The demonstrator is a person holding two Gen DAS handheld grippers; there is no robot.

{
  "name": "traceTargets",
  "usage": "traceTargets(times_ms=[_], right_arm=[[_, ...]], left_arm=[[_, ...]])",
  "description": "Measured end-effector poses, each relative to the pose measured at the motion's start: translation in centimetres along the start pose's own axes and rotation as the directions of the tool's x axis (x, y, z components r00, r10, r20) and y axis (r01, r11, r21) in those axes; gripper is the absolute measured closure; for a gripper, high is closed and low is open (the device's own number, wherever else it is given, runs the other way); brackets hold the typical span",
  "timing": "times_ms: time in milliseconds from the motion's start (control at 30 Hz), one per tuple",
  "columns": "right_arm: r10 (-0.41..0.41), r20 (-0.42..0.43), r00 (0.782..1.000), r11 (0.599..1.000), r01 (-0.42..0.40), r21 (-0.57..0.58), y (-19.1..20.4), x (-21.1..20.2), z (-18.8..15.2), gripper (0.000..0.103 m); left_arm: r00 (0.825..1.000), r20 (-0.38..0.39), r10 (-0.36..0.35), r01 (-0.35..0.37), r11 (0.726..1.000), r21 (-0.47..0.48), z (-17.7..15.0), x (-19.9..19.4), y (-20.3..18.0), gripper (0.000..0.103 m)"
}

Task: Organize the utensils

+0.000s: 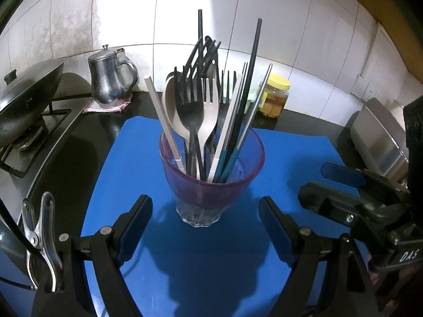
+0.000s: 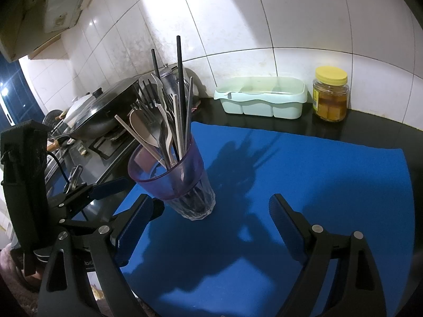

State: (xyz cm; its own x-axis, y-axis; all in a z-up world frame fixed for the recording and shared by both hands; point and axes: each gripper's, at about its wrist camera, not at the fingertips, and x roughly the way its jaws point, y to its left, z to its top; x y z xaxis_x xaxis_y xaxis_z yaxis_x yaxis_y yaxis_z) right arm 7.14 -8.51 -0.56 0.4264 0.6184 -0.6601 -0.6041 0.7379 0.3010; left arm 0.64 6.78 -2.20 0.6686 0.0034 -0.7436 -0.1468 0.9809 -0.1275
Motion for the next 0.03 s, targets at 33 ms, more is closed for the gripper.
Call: traceTargets(times_ms=[33], right_arm=[[0.000,-0.001,1.000,1.000,0.000,0.000,0.00,0.00,-0.03,0.012]], left_arm=[[1.000,0.000,0.000,0.000,1.000,0.000,0.00,0.01,0.01,0.018]])
